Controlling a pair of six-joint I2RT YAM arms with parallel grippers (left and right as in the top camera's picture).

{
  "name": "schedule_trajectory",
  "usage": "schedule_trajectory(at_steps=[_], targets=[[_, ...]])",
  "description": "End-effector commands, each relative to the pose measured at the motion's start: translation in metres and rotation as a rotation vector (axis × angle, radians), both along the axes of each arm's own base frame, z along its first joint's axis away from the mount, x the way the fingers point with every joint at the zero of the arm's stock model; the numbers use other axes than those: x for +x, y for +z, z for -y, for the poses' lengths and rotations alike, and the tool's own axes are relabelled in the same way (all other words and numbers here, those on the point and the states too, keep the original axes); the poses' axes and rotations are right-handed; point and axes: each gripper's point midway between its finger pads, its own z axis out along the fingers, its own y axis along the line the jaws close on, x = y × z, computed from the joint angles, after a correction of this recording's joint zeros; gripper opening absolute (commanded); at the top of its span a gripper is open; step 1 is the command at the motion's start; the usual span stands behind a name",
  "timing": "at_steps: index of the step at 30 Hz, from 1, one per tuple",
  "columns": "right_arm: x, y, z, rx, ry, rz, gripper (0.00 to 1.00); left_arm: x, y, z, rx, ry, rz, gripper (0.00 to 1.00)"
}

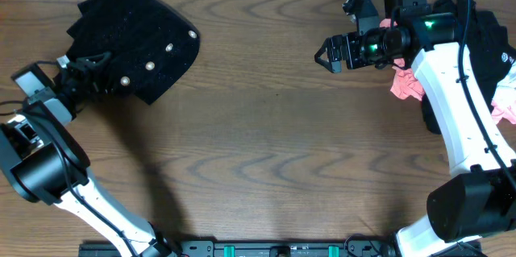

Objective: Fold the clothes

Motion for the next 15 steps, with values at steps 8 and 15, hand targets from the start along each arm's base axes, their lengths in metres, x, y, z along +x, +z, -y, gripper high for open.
schedule_trajectory(at_steps=[8,15], targets=[[-0.002,-0.002,-0.008,0.013,0.020,-0.008,0.99,-0.041,-0.020,-0.021,-0.040,0.024,-0.086,0.49],[-0.002,-0.002,-0.008,0.012,0.022,-0.007,0.99,-0.065,-0.003,-0.054,0.088,0.102,-0.129,0.49]])
